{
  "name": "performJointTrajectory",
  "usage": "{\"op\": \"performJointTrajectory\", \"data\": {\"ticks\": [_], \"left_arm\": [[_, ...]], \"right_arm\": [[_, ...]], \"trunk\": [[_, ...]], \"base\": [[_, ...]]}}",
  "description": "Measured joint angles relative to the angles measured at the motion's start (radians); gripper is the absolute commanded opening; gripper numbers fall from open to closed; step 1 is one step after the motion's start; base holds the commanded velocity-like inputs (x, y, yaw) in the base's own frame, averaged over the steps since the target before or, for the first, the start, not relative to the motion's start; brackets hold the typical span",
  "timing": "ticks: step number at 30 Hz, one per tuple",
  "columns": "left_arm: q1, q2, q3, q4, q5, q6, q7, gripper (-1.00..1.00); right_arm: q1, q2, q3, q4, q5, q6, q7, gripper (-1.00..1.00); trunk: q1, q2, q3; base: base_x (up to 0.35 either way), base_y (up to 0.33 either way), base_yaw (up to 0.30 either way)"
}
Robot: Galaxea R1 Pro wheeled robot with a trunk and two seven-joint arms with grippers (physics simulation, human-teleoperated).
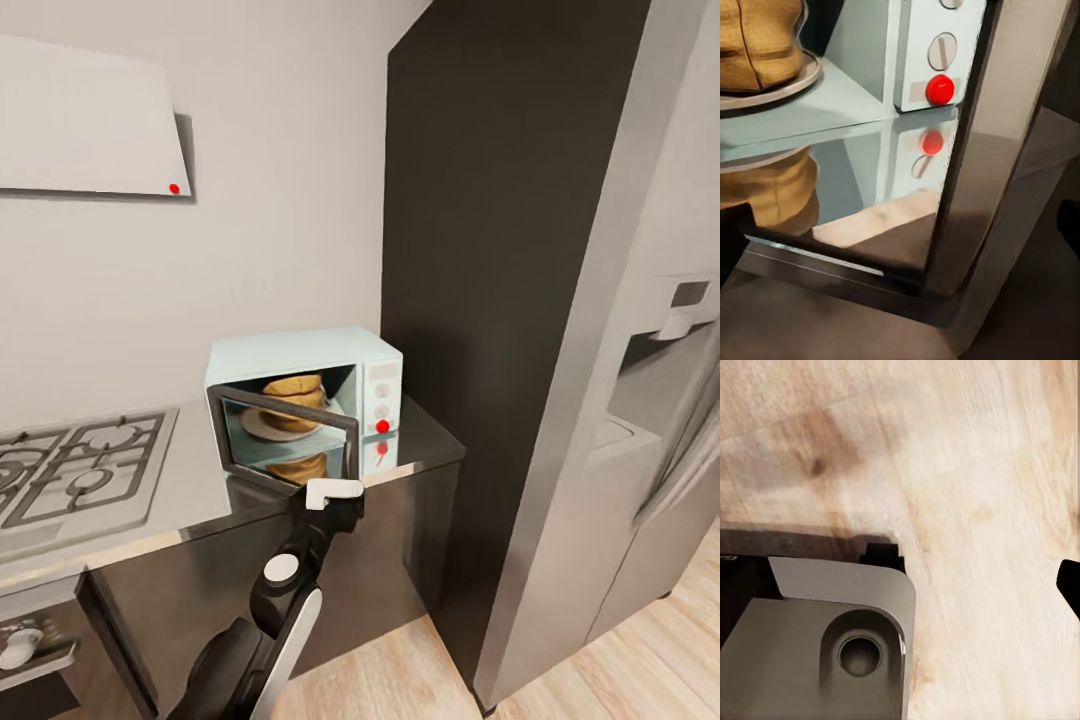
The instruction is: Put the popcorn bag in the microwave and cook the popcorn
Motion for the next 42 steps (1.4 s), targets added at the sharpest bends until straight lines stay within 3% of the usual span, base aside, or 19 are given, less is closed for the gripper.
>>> {"op": "performJointTrajectory", "data": {"ticks": [6,8,19,21,34,38,41,42], "left_arm": [[0.000,0.001,0.000,0.000,-0.003,0.000,-0.001,1.00],[0.000,0.001,-0.002,0.001,0.011,-0.003,-0.005,1.00],[0.000,0.000,-0.034,0.009,0.011,-0.007,-0.003,1.00],[0.000,0.000,-0.016,0.014,0.002,-0.007,-0.001,1.00],[0.000,0.000,-0.013,0.018,-0.005,-0.011,0.003,1.00],[0.000,-0.001,-0.051,0.016,0.012,-0.013,0.102,1.00],[0.000,-0.002,-0.015,0.012,0.008,-0.007,0.153,1.00],[0.000,-0.002,-0.020,0.010,0.007,-0.004,0.159,1.00]], "right_arm": [[0.000,-0.002,0.000,0.000,0.000,0.001,0.000,1.00],[0.000,-0.002,0.000,0.000,0.000,0.001,0.000,1.00],[0.000,0.001,0.001,0.000,0.001,0.002,0.000,1.00],[0.000,0.001,0.001,0.000,0.002,0.002,0.000,1.00],[0.000,-0.005,0.002,-0.001,0.003,-0.001,0.000,1.00],[0.000,-0.006,0.002,-0.001,0.003,-0.001,0.000,1.00],[0.000,-0.005,0.002,-0.001,0.003,-0.002,0.000,1.00],[0.000,-0.005,0.002,-0.001,0.003,-0.002,0.000,1.00]], "trunk": [[0.000,0.000,0.000],[0.000,0.000,0.000],[0.000,0.000,0.000],[0.000,0.000,0.000],[0.000,0.000,0.000],[0.000,0.000,0.000],[0.001,0.000,0.000],[0.001,0.000,0.000]], "base": [[0.259,0.000,-0.003],[0.316,0.000,0.000],[0.320,0.000,0.000],[0.320,0.000,0.000],[0.279,0.000,0.000],[-0.004,0.000,0.000],[-0.244,0.000,0.000],[-0.316,0.000,0.000]]}}
